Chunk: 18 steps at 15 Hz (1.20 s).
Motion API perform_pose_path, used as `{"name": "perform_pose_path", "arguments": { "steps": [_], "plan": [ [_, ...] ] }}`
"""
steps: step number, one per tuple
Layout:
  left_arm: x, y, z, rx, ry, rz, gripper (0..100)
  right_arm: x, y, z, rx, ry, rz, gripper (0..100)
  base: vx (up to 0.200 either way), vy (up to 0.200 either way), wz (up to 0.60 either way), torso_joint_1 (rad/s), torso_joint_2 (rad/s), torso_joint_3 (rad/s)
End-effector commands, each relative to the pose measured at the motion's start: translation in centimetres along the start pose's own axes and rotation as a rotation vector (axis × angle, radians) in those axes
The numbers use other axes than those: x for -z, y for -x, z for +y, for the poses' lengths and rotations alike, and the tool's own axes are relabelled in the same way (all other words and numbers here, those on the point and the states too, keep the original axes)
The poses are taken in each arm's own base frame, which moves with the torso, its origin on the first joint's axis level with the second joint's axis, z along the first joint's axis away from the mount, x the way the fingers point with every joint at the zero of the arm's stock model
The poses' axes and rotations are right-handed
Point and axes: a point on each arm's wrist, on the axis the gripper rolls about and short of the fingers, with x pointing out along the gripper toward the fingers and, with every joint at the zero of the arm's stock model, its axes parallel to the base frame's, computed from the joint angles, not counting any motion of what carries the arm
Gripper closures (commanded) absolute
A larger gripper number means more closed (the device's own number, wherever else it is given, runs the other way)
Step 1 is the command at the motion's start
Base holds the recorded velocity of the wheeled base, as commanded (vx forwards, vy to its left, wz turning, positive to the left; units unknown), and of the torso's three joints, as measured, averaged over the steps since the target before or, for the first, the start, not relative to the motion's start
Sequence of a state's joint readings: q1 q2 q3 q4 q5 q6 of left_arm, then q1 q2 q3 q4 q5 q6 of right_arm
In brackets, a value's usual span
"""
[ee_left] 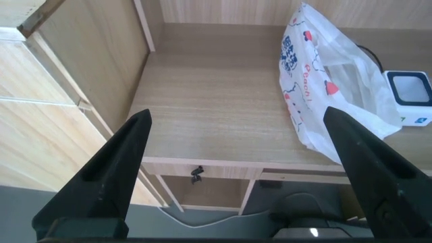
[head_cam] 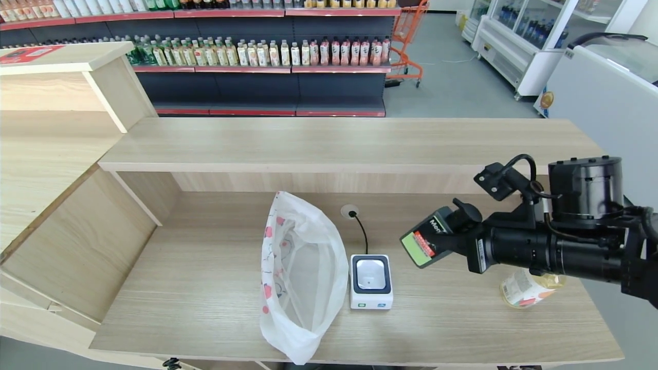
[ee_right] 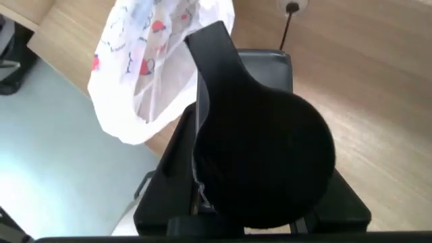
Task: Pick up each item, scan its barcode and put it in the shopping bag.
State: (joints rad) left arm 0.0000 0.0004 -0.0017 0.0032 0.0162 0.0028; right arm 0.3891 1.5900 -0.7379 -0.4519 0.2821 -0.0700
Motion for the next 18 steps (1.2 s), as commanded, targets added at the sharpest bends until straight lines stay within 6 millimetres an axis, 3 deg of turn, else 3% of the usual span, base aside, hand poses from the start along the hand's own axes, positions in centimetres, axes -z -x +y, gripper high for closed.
{"name": "perform_pose_path", "arguments": {
  "steps": [1, 5, 12, 18],
  "plan": [
    [0.0, 0.0, 0.0, -0.001, 0.001, 0.0, 0, 0.7, -2.0, -0.2, -0.011, 0.001, 0.006, 100, 0.0, 0.2, 0.0, -0.012, -0.01, 0.002],
    [0.0, 0.0, 0.0, -0.001, 0.0, 0.0, 0, 1.6, -5.7, 0.4, -0.056, 0.022, -0.005, 100, 0.0, 0.2, 0.0, 0.013, 0.01, 0.002],
    [0.0, 0.0, 0.0, -0.001, 0.001, 0.0, 0, 3.8, -12.0, 2.1, -0.126, 0.05, 0.081, 100, 0.0, 0.0, 0.0, 0.0, 0.0, 0.0],
    [0.0, 0.0, 0.0, -0.001, 0.001, 0.001, 0, 7.8, -16.8, 2.8, -0.157, 0.199, 0.026, 100, 0.0, 0.0, 0.0, 0.0, 0.0, 0.0]
  ]
}}
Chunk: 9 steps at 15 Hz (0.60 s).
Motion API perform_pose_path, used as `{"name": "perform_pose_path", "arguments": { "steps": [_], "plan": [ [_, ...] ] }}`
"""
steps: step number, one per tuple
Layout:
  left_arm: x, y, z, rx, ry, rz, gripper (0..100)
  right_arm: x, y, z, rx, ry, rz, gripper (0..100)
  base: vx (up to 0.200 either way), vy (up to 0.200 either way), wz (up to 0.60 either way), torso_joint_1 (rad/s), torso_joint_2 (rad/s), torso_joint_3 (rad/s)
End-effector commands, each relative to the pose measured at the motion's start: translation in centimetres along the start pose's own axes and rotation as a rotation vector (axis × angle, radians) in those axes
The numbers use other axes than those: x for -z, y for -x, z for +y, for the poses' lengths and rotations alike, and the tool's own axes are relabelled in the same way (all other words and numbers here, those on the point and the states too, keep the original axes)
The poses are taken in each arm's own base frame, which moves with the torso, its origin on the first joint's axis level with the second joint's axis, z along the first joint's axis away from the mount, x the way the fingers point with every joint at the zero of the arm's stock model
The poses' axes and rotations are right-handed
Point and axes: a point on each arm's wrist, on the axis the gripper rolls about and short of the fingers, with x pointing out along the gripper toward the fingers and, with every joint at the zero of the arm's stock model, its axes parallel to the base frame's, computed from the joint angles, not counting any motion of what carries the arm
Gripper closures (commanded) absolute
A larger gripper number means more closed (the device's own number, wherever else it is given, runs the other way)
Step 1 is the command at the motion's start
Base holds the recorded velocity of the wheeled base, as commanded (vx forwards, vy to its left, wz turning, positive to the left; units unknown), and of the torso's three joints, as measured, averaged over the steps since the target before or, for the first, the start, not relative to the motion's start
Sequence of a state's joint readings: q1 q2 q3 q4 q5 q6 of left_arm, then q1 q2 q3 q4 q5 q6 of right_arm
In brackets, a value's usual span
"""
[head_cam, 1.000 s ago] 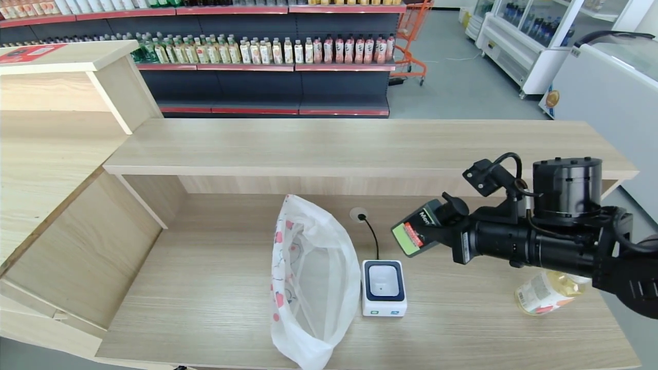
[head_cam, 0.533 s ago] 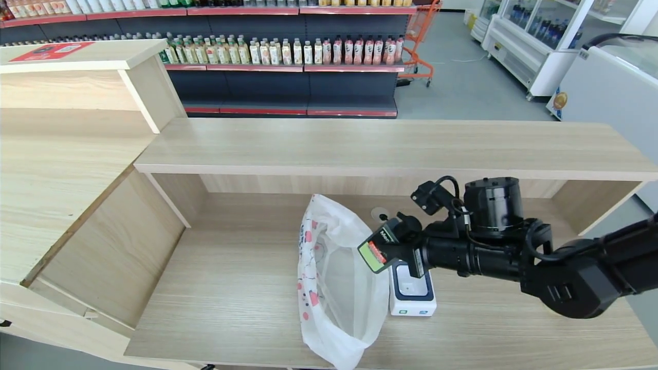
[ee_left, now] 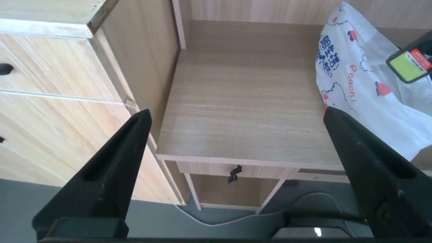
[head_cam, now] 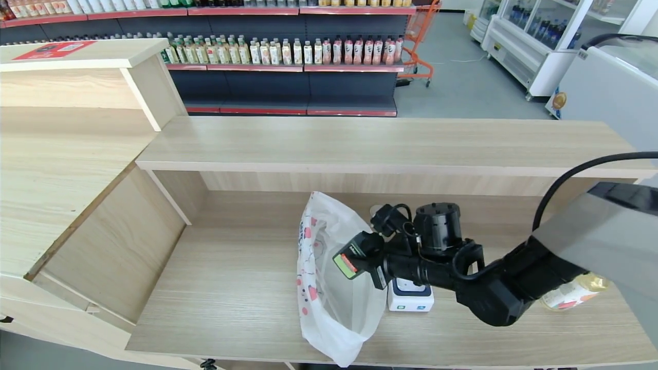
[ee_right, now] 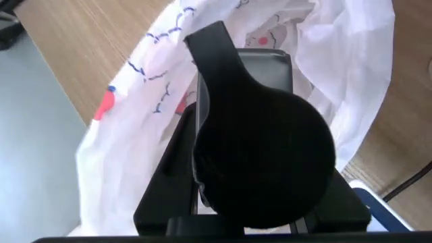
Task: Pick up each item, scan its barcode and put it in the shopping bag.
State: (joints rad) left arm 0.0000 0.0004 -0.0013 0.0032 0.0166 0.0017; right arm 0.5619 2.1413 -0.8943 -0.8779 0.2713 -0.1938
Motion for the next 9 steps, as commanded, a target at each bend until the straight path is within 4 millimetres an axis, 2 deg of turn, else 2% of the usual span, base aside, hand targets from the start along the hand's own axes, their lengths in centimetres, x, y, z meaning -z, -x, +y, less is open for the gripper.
{"name": "perform_pose_path", "arguments": {
  "steps": [1, 7, 9],
  "plan": [
    [0.0, 0.0, 0.0, 0.0, 0.0, -0.001, 0, 3.3, -2.4, 0.1, -0.017, 0.04, 0.064, 100, 0.0, 0.0, 0.0, 0.0, 0.0, 0.0],
    [0.0, 0.0, 0.0, 0.0, 0.0, -0.001, 0, 4.5, -7.9, -0.6, 0.018, 0.143, 0.027, 100, 0.0, 0.0, 0.0, 0.0, 0.0, 0.0],
    [0.0, 0.0, 0.0, 0.0, -0.001, -0.001, 0, 4.7, -9.1, -0.5, 0.019, 0.153, 0.019, 100, 0.0, 0.0, 0.0, 0.0, 0.0, 0.0]
  ]
}}
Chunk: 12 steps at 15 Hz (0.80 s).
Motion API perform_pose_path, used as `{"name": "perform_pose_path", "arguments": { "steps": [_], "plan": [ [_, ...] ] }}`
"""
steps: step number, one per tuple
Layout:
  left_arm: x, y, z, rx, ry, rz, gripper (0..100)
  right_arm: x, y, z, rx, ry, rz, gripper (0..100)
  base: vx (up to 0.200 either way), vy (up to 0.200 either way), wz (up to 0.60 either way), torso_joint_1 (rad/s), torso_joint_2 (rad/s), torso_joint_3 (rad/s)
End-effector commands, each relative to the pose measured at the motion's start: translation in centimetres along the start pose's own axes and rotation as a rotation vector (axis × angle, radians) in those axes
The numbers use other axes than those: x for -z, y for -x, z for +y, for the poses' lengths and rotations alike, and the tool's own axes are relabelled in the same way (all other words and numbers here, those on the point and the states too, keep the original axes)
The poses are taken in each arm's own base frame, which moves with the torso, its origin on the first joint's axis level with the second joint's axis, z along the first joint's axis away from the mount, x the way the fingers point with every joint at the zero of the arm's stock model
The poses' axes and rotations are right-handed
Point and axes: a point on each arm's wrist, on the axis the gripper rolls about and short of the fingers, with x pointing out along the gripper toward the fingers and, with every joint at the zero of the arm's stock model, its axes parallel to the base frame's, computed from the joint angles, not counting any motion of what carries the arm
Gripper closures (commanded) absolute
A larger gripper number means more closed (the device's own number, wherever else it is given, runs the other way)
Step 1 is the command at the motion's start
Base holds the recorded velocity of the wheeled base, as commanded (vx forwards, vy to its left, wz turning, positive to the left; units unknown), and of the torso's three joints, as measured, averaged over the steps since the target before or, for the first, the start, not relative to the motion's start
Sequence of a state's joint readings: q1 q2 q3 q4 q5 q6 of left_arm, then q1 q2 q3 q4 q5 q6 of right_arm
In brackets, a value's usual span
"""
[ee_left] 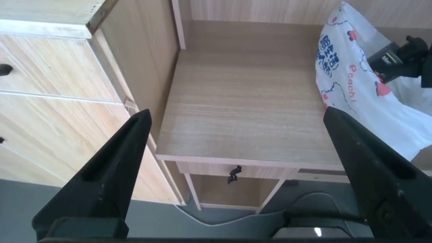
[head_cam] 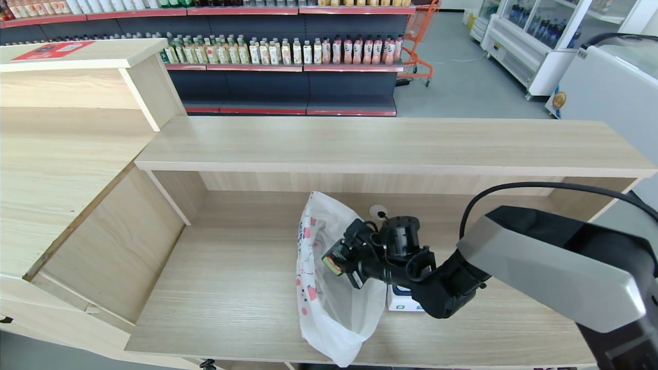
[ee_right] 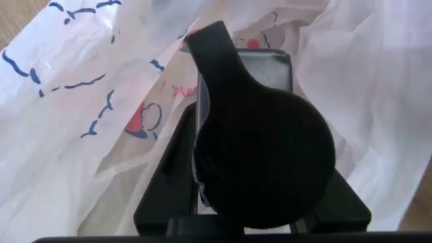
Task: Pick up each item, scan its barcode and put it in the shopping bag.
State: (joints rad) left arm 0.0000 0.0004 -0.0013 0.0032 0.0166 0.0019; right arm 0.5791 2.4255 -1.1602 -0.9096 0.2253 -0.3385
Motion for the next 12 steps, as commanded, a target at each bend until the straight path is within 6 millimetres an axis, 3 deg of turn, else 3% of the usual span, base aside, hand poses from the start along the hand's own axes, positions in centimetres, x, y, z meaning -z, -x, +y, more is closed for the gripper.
{"name": "perform_pose_path", "arguments": {
  "steps": [1, 3, 4, 6, 8, 10, 12],
  "plan": [
    [0.0, 0.0, 0.0, 0.0, -0.001, -0.001, 0, 1.4, -1.6, 0.7, -0.018, 0.001, 0.019, 100, 0.0, 0.0, 0.0, 0.0, 0.0, 0.0],
    [0.0, 0.0, 0.0, 0.0, 0.0, -0.001, 0, 1.7, -1.8, 0.7, -0.017, 0.018, 0.019, 100, 0.0, 0.0, 0.0, 0.0, 0.0, 0.0],
    [0.0, 0.0, 0.0, 0.0, 0.0, -0.001, 0, 1.4, -2.0, 0.4, -0.01, 0.022, 0.005, 0, 0.0, 0.0, 0.0, 0.0, 0.0, 0.0],
    [0.0, 0.0, 0.0, 0.0, 0.0, -0.001, 0, 0.5, -1.9, 0.4, -0.01, 0.0, -0.024, 0, 0.0, 0.0, 0.0, 0.0, 0.0, 0.0],
    [0.0, 0.0, 0.0, 0.0, 0.0, -0.001, 0, -2.2, -0.4, -0.2, 0.004, -0.104, -0.077, 0, 0.0, 0.0, 0.0, 0.0, 0.0, 0.0],
    [0.0, 0.0, 0.0, 0.0, 0.0, -0.001, 0, -5.7, 2.4, -1.3, 0.022, -0.264, -0.125, 0, 0.0, 0.0, 0.0, 0.0, 0.0, 0.0],
    [0.0, 0.0, 0.0, 0.0, 0.0, -0.001, 0, -8.5, 6.3, -3.7, 0.072, -0.364, -0.158, 0, 0.0, 0.0, 0.0, 0.0, 0.0, 0.0]
  ]
}}
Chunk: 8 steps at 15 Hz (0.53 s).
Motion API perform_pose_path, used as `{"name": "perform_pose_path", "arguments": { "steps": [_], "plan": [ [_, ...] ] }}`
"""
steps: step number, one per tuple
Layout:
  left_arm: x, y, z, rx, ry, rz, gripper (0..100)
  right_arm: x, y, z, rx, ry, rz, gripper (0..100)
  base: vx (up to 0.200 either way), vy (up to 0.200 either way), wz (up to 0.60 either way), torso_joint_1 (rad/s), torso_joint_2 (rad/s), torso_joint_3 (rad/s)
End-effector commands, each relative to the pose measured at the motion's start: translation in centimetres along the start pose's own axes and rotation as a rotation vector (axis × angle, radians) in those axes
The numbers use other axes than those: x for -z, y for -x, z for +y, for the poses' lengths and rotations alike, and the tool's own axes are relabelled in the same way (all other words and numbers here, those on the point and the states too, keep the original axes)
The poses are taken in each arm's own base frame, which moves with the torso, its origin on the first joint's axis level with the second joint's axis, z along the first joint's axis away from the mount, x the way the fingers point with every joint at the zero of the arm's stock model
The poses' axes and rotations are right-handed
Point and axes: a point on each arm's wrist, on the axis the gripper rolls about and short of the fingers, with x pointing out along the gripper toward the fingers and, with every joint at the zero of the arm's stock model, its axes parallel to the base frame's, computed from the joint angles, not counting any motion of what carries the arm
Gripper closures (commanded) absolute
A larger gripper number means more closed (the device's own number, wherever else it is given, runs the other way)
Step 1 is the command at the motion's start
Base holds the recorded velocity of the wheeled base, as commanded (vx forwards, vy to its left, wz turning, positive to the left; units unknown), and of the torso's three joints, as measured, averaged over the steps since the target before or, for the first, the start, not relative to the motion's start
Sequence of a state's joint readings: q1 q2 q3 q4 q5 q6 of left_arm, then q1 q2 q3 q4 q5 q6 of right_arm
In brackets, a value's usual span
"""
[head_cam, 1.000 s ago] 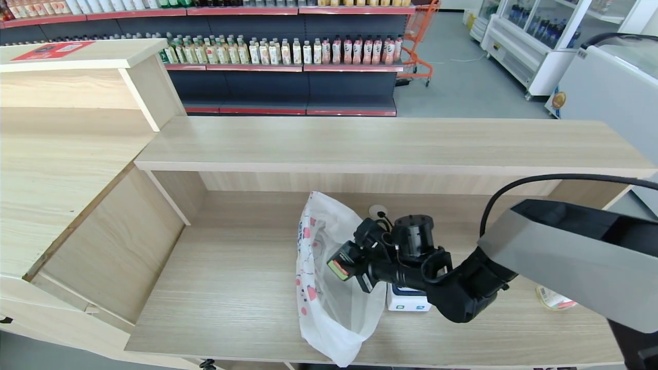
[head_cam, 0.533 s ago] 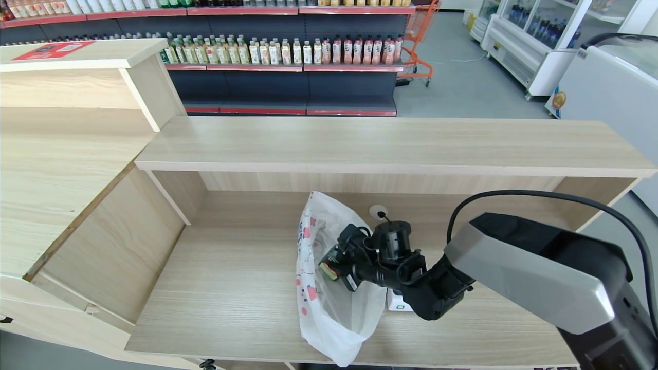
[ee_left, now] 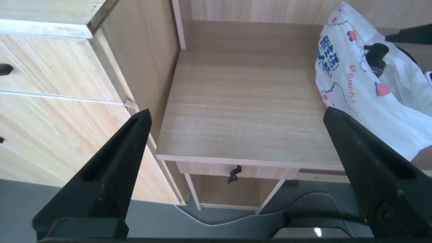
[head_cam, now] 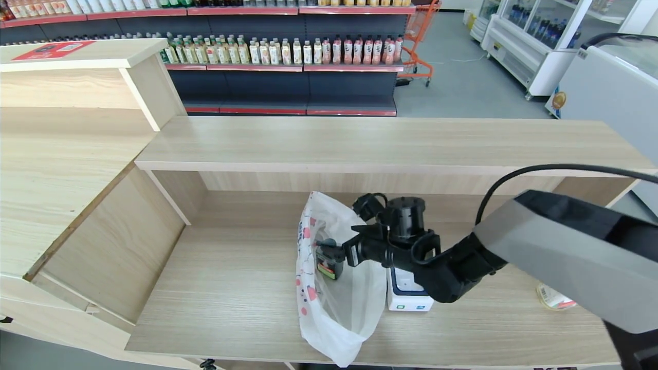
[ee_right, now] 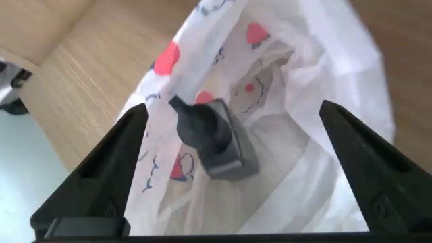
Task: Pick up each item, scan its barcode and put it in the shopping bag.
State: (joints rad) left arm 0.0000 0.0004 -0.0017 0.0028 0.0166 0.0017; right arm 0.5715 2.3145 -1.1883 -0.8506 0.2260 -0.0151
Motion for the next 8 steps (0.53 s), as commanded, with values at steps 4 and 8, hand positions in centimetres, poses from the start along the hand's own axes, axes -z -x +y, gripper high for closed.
{"name": "perform_pose_path", "arguments": {
  "steps": [4, 8],
  "plan": [
    [0.0, 0.0, 0.0, 0.0, 0.0, 0.0, 0, -8.4, 15.5, -3.0, 0.213, -0.124, -0.08, 0, 0.0, 0.0, 0.0, 0.0, 0.0, 0.0],
    [0.0, 0.0, 0.0, 0.0, 0.0, 0.0, 0, -3.4, 28.2, -2.8, 0.584, -0.194, 0.131, 0, 0.0, 0.0, 0.0, 0.0, 0.0, 0.0]
  ]
}}
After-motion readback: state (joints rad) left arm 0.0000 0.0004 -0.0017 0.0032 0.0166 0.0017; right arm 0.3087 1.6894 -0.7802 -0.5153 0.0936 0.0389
